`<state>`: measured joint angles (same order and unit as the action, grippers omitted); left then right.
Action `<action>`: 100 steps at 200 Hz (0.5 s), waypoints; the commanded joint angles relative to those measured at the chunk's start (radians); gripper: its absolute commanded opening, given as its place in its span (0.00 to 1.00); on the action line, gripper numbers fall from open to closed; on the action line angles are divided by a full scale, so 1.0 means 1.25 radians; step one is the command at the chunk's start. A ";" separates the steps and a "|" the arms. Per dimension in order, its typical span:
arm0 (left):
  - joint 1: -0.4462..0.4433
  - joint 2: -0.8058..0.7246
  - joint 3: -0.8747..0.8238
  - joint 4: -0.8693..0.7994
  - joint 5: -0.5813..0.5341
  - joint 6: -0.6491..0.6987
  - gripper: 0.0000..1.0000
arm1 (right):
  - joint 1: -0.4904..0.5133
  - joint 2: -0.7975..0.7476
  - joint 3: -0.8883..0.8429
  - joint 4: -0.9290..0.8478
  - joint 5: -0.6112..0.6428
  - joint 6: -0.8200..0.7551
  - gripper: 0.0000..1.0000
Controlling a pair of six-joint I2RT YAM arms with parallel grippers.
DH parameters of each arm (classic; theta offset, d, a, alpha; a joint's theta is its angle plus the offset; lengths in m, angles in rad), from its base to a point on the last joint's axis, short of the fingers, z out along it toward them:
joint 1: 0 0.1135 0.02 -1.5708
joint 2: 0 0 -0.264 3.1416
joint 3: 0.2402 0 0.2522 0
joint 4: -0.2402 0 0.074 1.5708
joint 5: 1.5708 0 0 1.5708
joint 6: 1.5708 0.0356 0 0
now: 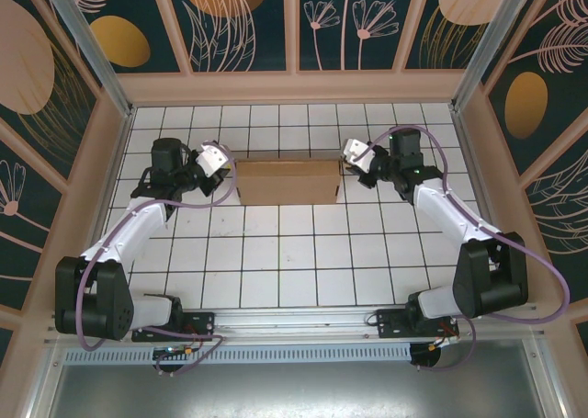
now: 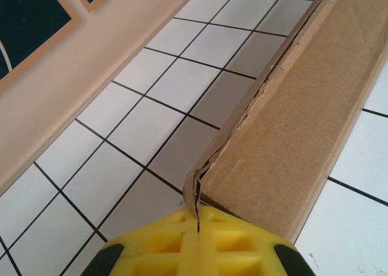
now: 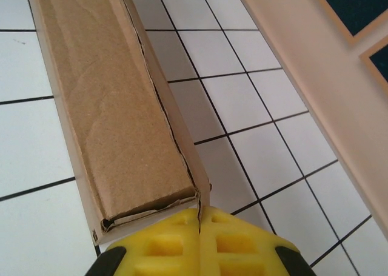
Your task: Fold the paper box
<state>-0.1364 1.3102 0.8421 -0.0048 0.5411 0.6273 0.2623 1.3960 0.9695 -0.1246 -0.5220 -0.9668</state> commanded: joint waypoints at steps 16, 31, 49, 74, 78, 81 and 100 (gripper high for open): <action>-0.029 0.024 0.059 -0.013 0.011 -0.145 0.00 | 0.065 0.024 0.046 -0.019 0.014 0.130 0.00; -0.040 0.018 0.051 -0.006 -0.004 -0.190 0.00 | 0.086 0.029 0.053 -0.017 0.047 0.172 0.00; -0.050 0.006 0.045 -0.003 -0.003 -0.241 0.00 | 0.105 0.032 0.063 -0.019 0.114 0.226 0.00; -0.058 -0.002 0.040 -0.003 0.012 -0.322 0.00 | 0.127 0.025 0.070 0.000 0.198 0.337 0.00; -0.059 -0.001 0.044 -0.006 0.014 -0.337 0.00 | 0.130 0.024 0.073 0.002 0.205 0.354 0.00; -0.059 0.001 0.046 -0.008 0.017 -0.347 0.00 | 0.132 0.024 0.077 0.001 0.207 0.367 0.00; -0.062 0.014 0.074 -0.041 0.013 -0.388 0.00 | 0.134 0.022 0.092 -0.006 0.201 0.437 0.00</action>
<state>-0.1722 1.3277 0.8803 -0.0231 0.4564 0.2646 0.3878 1.4216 1.0340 -0.1387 -0.2588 -0.5888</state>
